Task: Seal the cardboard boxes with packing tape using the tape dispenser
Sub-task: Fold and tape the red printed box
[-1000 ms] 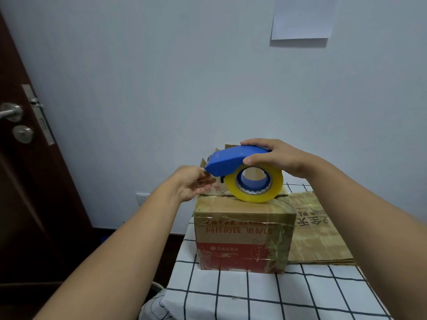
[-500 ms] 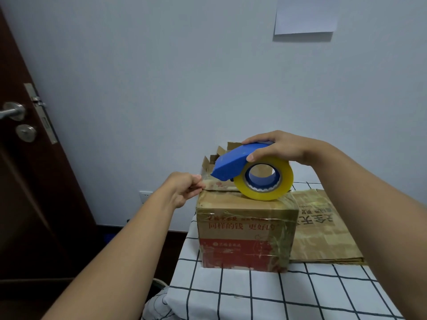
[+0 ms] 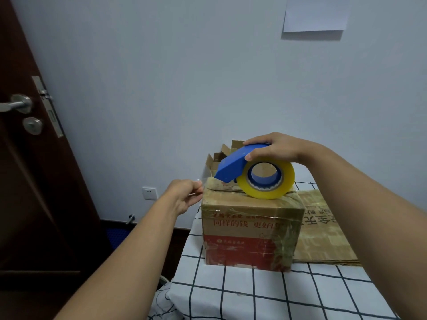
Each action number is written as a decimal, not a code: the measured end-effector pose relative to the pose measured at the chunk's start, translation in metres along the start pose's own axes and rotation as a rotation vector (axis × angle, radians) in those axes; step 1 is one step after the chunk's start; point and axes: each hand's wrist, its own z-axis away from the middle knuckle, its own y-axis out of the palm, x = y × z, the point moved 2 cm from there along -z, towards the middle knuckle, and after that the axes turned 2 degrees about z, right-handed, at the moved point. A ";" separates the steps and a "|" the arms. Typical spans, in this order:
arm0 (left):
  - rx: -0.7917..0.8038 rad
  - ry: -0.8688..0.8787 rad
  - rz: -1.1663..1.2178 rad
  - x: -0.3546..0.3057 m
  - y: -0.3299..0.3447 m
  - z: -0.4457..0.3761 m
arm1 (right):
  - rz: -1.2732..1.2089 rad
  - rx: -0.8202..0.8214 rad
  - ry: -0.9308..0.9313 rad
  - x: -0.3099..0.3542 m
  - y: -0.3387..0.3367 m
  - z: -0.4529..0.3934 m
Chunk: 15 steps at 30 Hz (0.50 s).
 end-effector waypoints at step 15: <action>0.039 -0.036 -0.214 0.025 -0.006 -0.010 | 0.094 -0.033 -0.010 0.004 0.011 -0.004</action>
